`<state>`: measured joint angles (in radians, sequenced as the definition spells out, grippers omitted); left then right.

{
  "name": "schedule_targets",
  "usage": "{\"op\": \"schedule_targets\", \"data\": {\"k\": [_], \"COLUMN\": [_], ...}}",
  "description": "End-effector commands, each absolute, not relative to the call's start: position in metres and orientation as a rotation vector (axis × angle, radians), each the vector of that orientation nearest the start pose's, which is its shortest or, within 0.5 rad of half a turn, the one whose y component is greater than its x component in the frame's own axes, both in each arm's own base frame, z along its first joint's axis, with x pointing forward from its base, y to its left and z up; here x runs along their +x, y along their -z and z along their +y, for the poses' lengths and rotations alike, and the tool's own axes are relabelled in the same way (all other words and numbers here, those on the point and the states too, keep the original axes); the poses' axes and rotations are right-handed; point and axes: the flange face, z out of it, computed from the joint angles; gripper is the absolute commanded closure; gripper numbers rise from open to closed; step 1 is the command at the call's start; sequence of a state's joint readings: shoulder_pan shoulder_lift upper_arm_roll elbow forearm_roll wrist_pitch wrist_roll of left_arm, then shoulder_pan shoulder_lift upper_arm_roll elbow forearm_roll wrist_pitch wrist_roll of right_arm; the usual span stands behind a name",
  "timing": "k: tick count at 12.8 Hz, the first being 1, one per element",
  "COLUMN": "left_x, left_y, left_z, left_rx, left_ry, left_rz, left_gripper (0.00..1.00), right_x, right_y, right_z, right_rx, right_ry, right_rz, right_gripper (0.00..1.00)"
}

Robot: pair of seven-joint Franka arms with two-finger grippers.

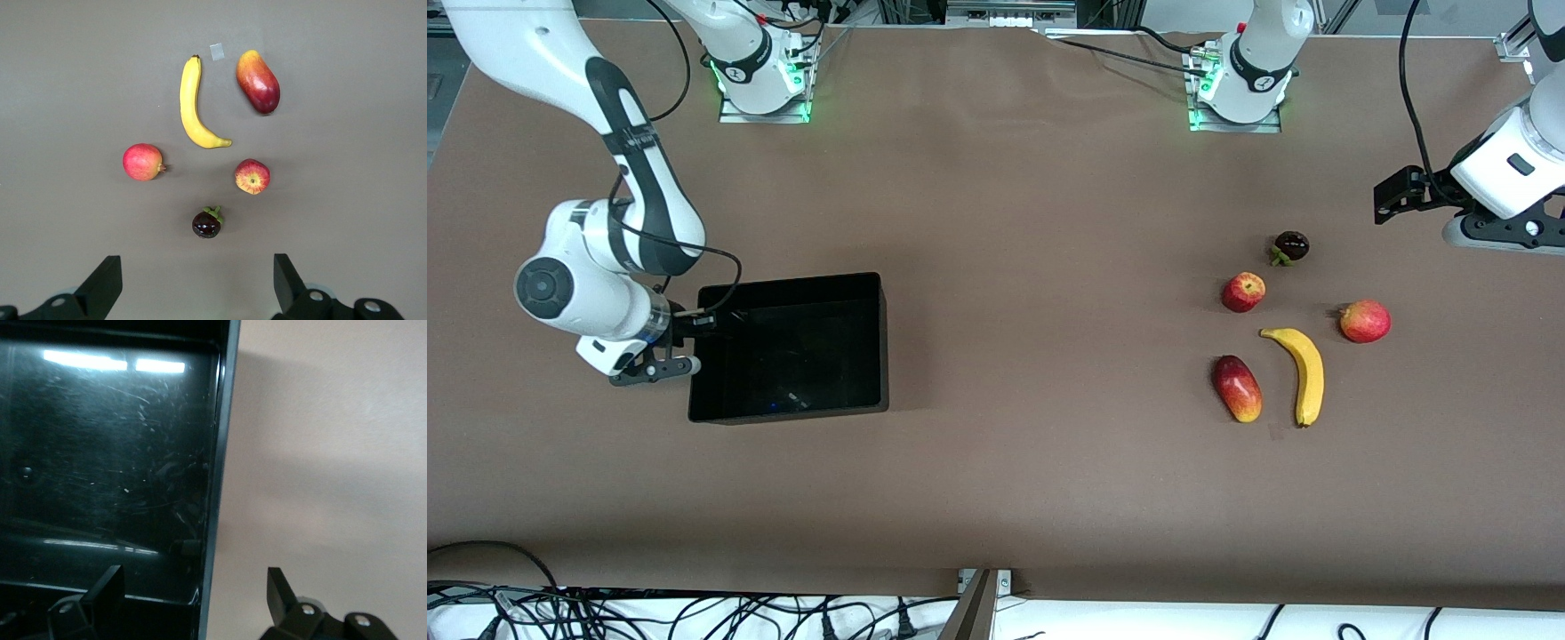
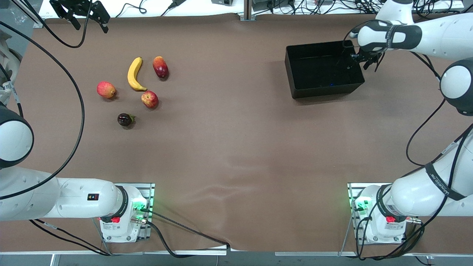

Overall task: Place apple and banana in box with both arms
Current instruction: 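Slide the black box with the right gripper toward the fruit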

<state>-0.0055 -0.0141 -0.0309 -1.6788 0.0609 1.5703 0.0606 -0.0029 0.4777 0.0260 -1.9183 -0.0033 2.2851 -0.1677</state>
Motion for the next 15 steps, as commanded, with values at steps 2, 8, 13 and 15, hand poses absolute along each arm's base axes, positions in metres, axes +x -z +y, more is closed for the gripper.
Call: {"op": "schedule_targets", "data": {"k": [2, 8, 13, 15], "left_x": [0.547, 0.547, 0.546, 0.546], "left_y": [-0.587, -0.587, -0.586, -0.586], "left_z": [-0.017, -0.015, -0.015, -0.015], "left_rx": [-3.105, -3.106, -3.105, -3.106], "left_ry": [-0.154, -0.154, -0.166, -0.166], "left_rz": [0.175, 0.168, 0.168, 0.163], "left_gripper": [0.00, 0.00, 0.00, 0.00], "right_x": [0.613, 0.628, 0.635, 0.618], "right_y": [-0.229, -0.263, -0.333, -0.344], "right_z": [0.014, 0.037, 0.169, 0.244], "right_rx": [-3.097, -3.079, -3.040, -3.051], "right_ry": [-0.162, -0.138, -0.184, -0.197], "right_rz": [-0.270, -0.273, -0.225, -0.187], "right_gripper": [0.65, 1.00, 1.00, 1.00]}}
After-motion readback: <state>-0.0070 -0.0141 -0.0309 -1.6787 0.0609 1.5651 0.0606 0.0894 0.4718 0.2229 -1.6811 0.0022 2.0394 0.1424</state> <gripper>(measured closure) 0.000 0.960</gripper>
